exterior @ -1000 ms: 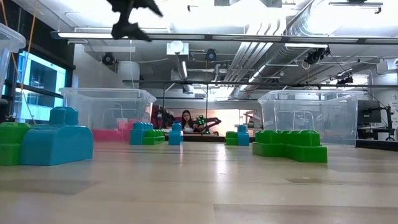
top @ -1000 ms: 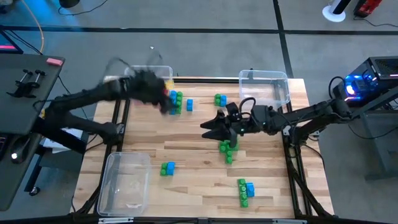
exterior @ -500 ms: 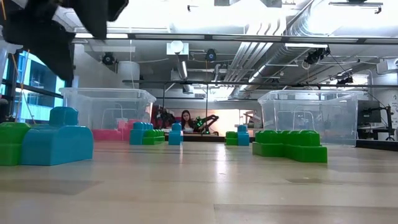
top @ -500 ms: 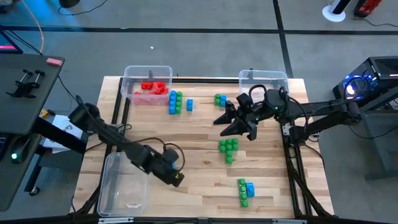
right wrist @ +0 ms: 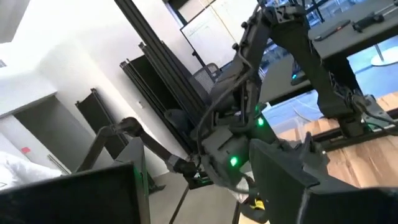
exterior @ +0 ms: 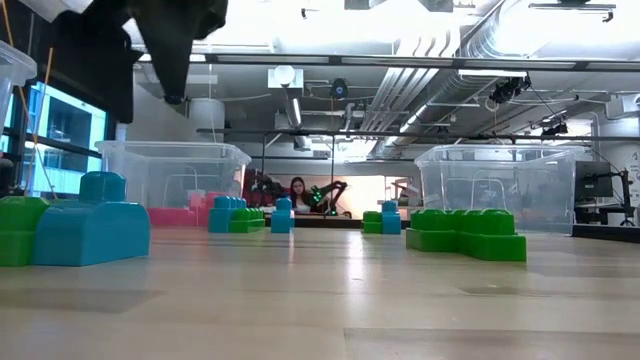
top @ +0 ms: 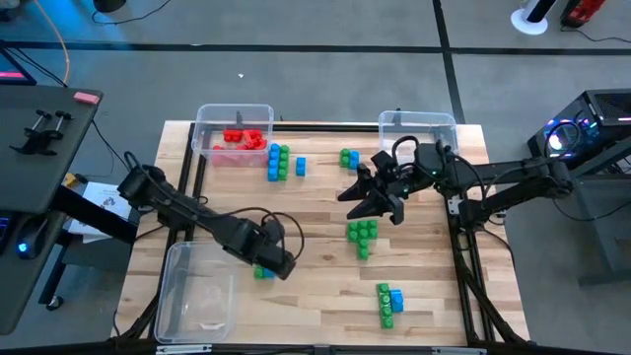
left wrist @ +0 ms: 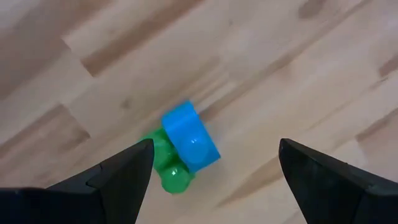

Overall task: Sort blocks
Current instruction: Put the blue game piece into the top right transparent bin

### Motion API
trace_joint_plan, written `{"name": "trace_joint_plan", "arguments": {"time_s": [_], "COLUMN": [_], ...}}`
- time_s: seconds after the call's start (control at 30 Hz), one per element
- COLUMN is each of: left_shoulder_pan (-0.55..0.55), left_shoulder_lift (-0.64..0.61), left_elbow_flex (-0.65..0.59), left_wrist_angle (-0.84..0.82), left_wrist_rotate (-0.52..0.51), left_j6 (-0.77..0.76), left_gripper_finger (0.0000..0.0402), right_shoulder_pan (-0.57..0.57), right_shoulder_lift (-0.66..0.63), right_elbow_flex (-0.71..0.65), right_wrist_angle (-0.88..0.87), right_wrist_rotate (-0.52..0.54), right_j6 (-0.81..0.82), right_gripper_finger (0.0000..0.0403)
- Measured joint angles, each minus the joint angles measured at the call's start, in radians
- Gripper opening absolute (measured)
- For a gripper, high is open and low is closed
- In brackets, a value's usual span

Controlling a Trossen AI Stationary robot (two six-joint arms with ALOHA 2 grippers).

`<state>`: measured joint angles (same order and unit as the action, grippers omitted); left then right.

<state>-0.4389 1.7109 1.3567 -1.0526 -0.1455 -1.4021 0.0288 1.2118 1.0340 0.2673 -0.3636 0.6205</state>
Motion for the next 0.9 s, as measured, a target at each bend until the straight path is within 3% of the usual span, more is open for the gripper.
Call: {"name": "trace_joint_plan", "arguments": {"time_s": [0.2,0.33,0.5,0.67,0.9], "left_shoulder_pan": [0.013,0.026,0.028,0.033,0.058], "left_shoulder_lift": [0.118,0.174,0.176,0.173,0.173], "left_elbow_flex": [0.000,0.000,0.000,0.000,0.000], "left_wrist_angle": [0.020,0.022,0.054,0.126,0.155], "left_wrist_rotate": [0.137,0.166,0.167,0.248,0.187], "left_j6": [0.113,0.138,0.127,0.113,0.165], "left_gripper_finger": [0.0328,0.0328,0.0327,0.0320,0.0316], "right_shoulder_pan": [0.000,0.000,0.000,0.000,0.000], "right_shoulder_lift": [0.000,0.000,0.000,0.000,0.001], "right_elbow_flex": [0.000,0.000,0.000,0.000,0.000], "right_wrist_angle": [-0.005,-0.013,-0.019,-0.024,-0.048], "right_wrist_rotate": [0.015,0.015,0.016,0.016,0.016], "right_j6": [0.000,0.000,-0.002,-0.018,-0.027], "right_gripper_finger": [0.0167,0.0167,0.0167,0.0167,0.0167]}}
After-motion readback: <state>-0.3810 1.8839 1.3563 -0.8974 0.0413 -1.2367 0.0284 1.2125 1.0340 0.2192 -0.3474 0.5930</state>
